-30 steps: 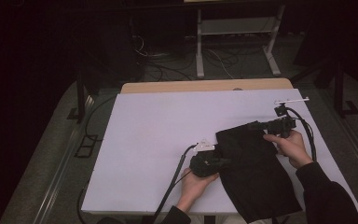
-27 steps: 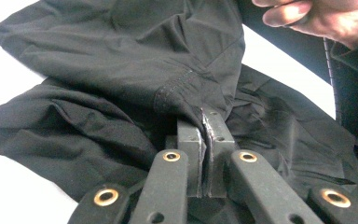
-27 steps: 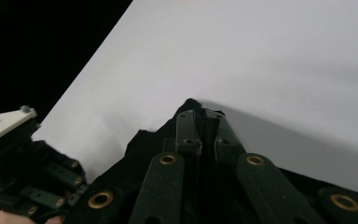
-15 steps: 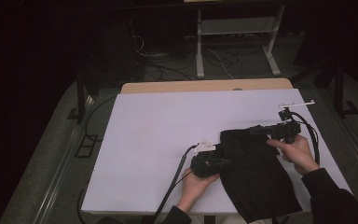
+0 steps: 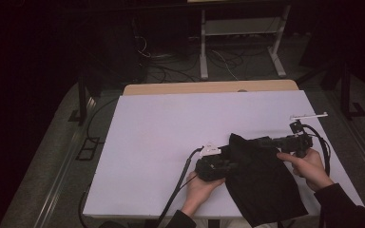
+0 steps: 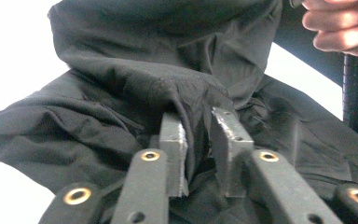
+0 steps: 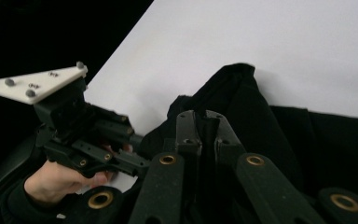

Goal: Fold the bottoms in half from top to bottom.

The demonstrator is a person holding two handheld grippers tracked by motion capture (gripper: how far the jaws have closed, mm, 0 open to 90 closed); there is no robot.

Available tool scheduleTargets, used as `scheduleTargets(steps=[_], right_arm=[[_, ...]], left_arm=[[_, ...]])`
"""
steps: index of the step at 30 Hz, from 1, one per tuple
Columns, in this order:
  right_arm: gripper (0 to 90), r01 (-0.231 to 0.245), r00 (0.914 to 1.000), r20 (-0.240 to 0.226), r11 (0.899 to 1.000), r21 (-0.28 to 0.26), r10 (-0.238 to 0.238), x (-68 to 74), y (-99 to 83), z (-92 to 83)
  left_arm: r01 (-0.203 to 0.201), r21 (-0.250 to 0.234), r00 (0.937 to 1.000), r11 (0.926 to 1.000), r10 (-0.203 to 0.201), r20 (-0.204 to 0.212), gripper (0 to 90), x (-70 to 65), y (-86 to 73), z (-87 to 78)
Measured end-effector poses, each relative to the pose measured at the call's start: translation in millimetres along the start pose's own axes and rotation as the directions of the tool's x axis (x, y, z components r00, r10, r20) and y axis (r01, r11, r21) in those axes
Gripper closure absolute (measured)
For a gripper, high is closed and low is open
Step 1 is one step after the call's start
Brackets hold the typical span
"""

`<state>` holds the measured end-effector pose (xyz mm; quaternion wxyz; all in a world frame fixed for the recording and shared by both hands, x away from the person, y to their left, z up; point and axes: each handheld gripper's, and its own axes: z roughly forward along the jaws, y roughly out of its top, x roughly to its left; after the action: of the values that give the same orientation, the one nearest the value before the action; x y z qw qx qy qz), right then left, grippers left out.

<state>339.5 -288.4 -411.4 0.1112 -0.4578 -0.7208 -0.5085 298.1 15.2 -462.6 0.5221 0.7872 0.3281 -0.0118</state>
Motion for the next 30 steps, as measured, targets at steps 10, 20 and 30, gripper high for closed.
scheduleTargets(steps=[10,20,30], right_arm=[[83.4,0.012,0.9998,-0.013,1.0,0.013,-0.012,1.9,-17.9,-10.4],[83.4,0.009,0.9992,-0.04,0.999,0.032,-0.008,5.0,-35.1,-17.1],[83.3,0.033,0.9982,-0.053,0.997,0.065,-0.029,11.8,-48.9,-20.7]], left_arm=[[0.038,-0.094,0.9984,0.9949,-0.034,0.045,43.0,4.6,4.7,-7.8],[0.05,-0.187,0.9985,0.9811,-0.045,0.03,20.3,7.9,8.1,-9.7],[0.035,-0.19,0.9994,0.9812,-0.034,0.006,11.9,8.0,10.1,-12.8]])
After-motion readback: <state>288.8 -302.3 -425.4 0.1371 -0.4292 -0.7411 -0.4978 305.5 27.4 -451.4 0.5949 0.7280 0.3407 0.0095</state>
